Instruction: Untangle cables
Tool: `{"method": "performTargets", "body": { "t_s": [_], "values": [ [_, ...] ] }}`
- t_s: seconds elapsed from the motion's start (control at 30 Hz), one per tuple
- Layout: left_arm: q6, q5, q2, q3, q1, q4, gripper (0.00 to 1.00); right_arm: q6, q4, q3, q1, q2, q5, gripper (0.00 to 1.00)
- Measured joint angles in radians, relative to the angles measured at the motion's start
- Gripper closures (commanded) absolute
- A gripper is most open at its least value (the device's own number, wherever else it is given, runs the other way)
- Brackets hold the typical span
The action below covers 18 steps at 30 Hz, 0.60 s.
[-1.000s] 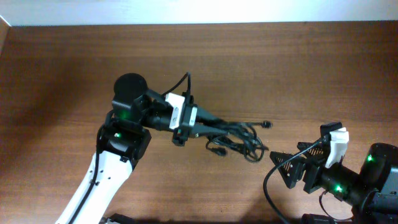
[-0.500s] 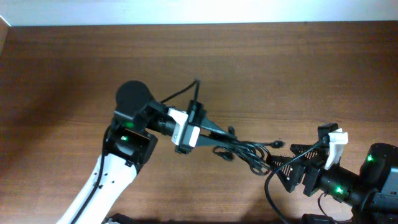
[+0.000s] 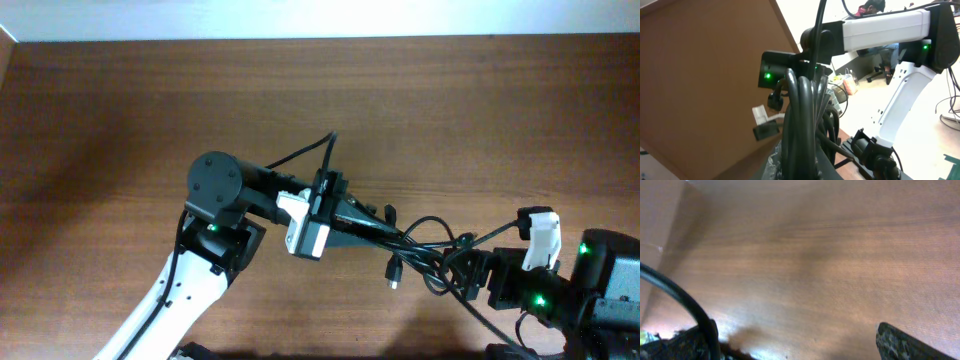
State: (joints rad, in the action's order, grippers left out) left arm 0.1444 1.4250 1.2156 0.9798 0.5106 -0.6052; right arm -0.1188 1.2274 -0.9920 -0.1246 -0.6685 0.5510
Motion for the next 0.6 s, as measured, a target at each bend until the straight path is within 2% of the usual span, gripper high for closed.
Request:
{"method": "performTargets", "body": {
  "t_s": [0.33, 0.5, 0.6],
  "values": [
    [-0.165, 0.019, 0.0, 0.0, -0.137, 0.005, 1.0, -0.008, 0.052, 0.0, 0.0, -0.058, -0.041, 0.01],
    [-0.191, 0.023, 0.0, 0.0, -0.141, 0.013, 1.0, -0.036, 0.076, 0.0, 0.0, -0.093, -0.031, 0.01],
    [-0.195, 0.014, 0.0, 0.0, -0.165, 0.083, 1.0, -0.076, 0.086, 0.0, 0.0, -0.107, -0.034, 0.01]
  ]
}}
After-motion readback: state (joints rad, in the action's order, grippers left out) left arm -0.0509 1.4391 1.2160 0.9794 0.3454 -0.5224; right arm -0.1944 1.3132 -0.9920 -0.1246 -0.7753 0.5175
